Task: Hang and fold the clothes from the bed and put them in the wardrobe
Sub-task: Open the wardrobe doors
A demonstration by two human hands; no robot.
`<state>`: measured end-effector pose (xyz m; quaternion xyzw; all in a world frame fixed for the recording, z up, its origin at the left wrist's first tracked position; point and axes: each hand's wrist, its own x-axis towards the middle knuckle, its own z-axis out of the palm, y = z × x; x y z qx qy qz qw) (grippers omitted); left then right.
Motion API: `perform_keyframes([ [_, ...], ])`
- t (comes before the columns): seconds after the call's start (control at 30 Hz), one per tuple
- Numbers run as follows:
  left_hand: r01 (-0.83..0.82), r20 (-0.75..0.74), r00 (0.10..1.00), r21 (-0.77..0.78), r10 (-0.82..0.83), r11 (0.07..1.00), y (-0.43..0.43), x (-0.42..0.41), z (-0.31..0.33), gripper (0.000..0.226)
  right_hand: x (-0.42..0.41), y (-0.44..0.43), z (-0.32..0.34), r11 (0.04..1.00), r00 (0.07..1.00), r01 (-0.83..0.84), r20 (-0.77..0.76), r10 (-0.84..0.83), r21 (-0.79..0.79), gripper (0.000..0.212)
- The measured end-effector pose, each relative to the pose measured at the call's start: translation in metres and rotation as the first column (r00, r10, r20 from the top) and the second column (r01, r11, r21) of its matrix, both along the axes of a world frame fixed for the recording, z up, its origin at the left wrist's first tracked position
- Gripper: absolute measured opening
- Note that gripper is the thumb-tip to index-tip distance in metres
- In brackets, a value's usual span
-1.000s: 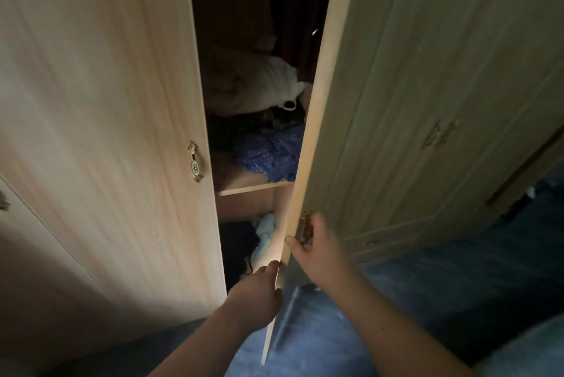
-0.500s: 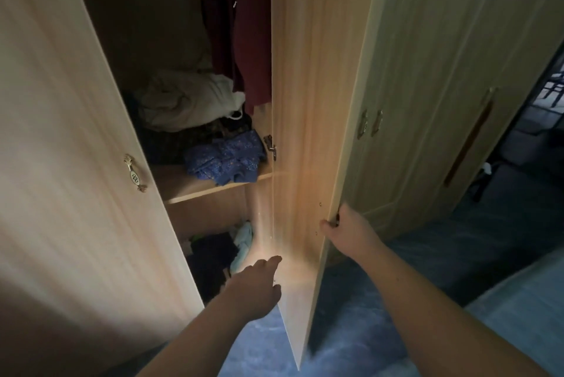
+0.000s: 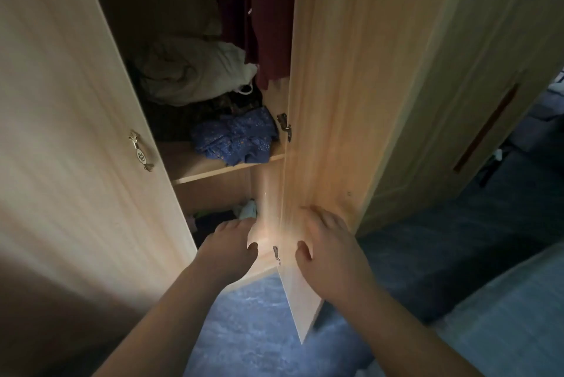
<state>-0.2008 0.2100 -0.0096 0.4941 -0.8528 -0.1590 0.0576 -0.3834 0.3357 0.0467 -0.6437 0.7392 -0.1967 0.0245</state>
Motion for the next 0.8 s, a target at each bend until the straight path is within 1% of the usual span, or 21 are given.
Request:
perform_keyframes([
  [0.1,-0.076,-0.003,0.997,-0.050,0.076,0.996,-0.025,0.037,0.004,0.048,0.027,-0.048,-0.011,0.995,0.998,-0.039,-0.042,0.043,0.090,0.062],
  [0.2,-0.162,-0.029,0.987,-0.058,0.161,0.985,-0.056,0.085,0.008,0.051,0.062,-0.100,-0.022,0.985,0.988,-0.114,-0.087,0.126,0.133,0.068],
  [0.3,-0.239,-0.050,0.970,-0.062,0.236,0.969,-0.091,0.133,0.010,0.052,0.098,-0.152,-0.029,0.974,0.977,-0.146,-0.127,0.169,0.175,0.070],
  [0.43,-0.315,-0.115,0.944,-0.048,0.308,0.948,-0.140,0.176,0.009,0.054,0.141,-0.212,-0.032,0.972,0.980,-0.158,-0.095,0.176,0.173,0.070],
  [0.5,-0.346,-0.187,0.921,0.003,0.340,0.938,-0.164,0.185,0.010,0.055,0.157,-0.232,-0.033,0.972,0.983,-0.158,-0.071,0.172,0.173,0.069],
  [0.6,-0.387,-0.360,0.851,0.065,0.384,0.920,-0.194,0.183,0.014,0.053,0.174,-0.248,-0.032,0.971,0.987,-0.150,-0.028,0.158,0.186,0.068],
  [0.7,-0.390,-0.555,0.729,0.144,0.400,0.910,-0.215,0.170,0.017,0.052,0.182,-0.254,-0.029,0.972,0.989,-0.137,-0.024,0.144,0.190,0.068],
  [0.77,-0.386,-0.629,0.649,0.211,0.427,0.898,-0.224,0.161,0.018,0.054,0.182,-0.254,-0.025,0.974,0.990,-0.136,-0.013,0.141,0.182,0.069],
  [0.8,-0.391,-0.642,0.624,0.236,0.445,0.890,-0.226,0.158,0.018,0.054,0.181,-0.253,-0.025,0.973,0.990,-0.140,-0.008,0.144,0.181,0.069],
])
